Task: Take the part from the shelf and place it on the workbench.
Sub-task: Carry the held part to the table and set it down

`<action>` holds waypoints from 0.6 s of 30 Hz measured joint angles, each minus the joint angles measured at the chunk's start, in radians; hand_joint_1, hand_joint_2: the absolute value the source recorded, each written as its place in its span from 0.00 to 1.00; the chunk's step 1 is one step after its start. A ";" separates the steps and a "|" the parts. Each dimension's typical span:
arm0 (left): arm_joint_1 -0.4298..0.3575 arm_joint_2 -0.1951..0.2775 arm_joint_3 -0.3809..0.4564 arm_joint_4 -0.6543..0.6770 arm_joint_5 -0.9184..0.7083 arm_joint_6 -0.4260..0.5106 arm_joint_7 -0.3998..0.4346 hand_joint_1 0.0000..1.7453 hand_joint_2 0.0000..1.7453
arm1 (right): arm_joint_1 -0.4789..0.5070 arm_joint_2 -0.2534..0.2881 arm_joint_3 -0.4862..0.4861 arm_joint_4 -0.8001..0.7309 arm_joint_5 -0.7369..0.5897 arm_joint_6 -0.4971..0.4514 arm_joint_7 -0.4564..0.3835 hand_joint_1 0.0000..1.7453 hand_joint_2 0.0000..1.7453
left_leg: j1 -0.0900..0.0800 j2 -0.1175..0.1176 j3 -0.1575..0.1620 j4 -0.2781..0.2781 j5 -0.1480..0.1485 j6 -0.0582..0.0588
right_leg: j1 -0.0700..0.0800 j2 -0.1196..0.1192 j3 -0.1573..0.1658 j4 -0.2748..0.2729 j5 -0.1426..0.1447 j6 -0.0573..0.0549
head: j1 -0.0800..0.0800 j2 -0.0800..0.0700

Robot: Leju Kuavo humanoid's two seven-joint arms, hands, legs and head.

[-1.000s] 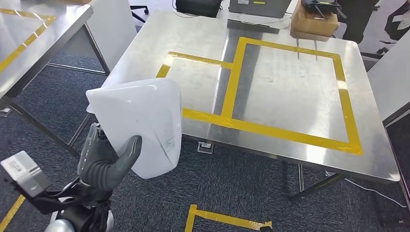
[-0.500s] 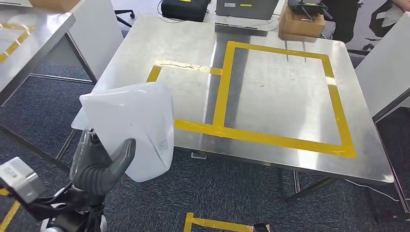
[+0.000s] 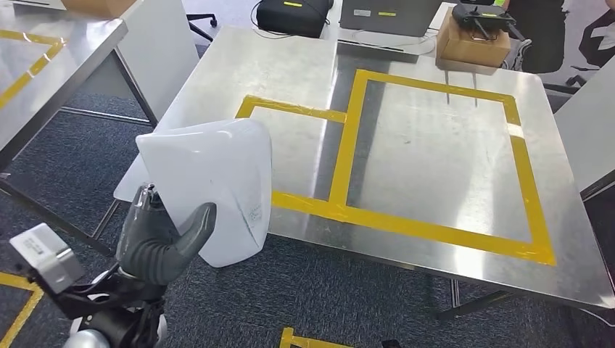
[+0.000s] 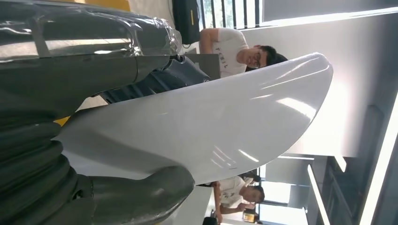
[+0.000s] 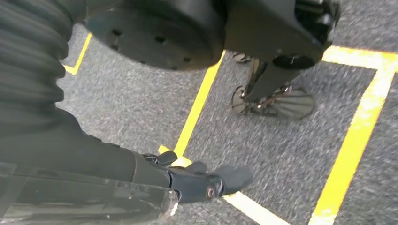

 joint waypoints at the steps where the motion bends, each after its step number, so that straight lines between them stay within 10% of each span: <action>1: 0.000 0.001 0.000 -0.002 -0.001 0.000 0.002 1.00 1.00 | -0.001 0.001 0.000 0.000 0.000 0.000 -0.002 0.00 1.00 | -0.001 0.000 0.001 0.000 -0.003 -0.005 | -0.001 -0.001 0.009 -0.016 -0.002 -0.003 | 0.000 0.000; 6: 0.000 0.007 -0.002 -0.007 -0.004 -0.001 0.007 1.00 1.00 | -0.001 0.007 0.000 0.000 0.000 0.000 -0.006 0.00 1.00 | -0.002 0.000 -0.126 0.216 -0.084 -0.015 | -0.005 -0.002 0.053 -0.053 -0.014 -0.015 | -0.031 0.000; 8: 0.001 0.010 -0.003 -0.007 -0.005 -0.001 0.008 1.00 1.00 | 0.000 0.010 0.000 0.000 0.000 0.000 -0.006 0.00 1.00 | -0.002 0.001 -0.164 0.239 -0.052 -0.015 | -0.003 -0.001 0.067 -0.050 -0.028 -0.015 | -0.039 0.000; 12: 0.001 0.013 -0.005 -0.007 -0.005 -0.002 0.009 1.00 1.00 | -0.001 0.013 0.000 0.000 -0.001 0.000 -0.006 0.00 1.00 | -0.005 0.004 -0.092 0.051 0.075 -0.006 | -0.001 0.004 0.094 -0.033 -0.067 0.002 | -0.060 0.000; 18: 0.001 0.015 -0.008 -0.013 -0.008 -0.002 0.008 1.00 1.00 | -0.005 0.012 0.000 0.000 -0.002 0.000 -0.005 0.00 1.00 | -0.002 0.004 -0.063 0.016 0.048 0.025 | -0.004 0.001 0.076 0.024 -0.112 0.031 | -0.049 0.000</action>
